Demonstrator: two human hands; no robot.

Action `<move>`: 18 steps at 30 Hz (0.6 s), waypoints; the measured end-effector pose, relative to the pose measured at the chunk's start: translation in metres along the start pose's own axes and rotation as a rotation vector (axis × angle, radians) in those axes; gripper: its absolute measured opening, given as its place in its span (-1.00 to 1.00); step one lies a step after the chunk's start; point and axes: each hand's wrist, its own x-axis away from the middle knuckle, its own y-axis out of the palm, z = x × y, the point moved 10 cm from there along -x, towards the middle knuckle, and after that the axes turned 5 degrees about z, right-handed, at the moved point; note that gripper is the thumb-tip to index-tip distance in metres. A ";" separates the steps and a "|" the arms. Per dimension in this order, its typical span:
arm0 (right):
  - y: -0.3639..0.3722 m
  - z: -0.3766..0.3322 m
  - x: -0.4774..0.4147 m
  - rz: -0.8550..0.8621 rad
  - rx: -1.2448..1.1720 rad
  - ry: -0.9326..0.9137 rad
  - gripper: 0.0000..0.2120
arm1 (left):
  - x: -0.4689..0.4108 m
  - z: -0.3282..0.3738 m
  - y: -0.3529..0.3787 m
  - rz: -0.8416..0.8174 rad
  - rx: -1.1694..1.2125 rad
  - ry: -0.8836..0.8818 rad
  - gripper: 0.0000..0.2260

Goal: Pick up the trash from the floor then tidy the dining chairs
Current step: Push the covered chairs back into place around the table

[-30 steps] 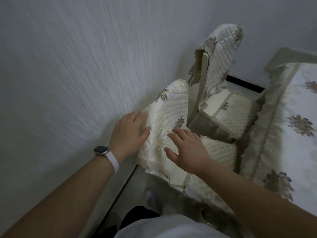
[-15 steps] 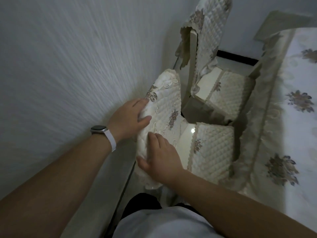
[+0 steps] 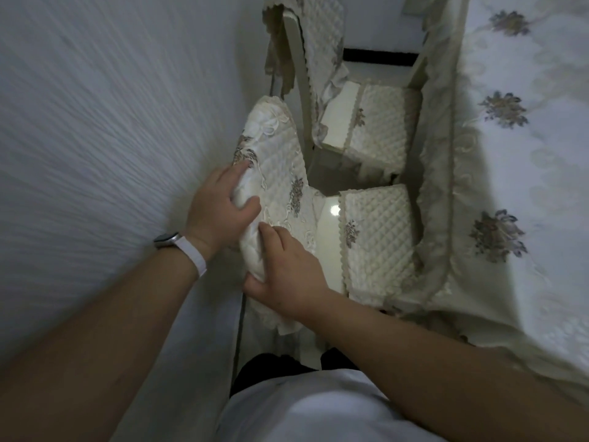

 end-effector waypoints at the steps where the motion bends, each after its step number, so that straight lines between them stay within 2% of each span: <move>1: -0.003 0.003 0.000 0.011 0.008 0.008 -0.19 | -0.002 0.003 0.003 -0.001 0.006 0.001 -0.37; 9: -0.028 0.034 0.002 0.007 0.057 0.085 -0.17 | -0.013 0.029 0.031 -0.020 0.047 0.017 -0.41; 18: -0.065 0.076 0.020 0.040 0.175 0.137 -0.20 | -0.012 0.067 0.076 -0.161 0.083 0.106 -0.33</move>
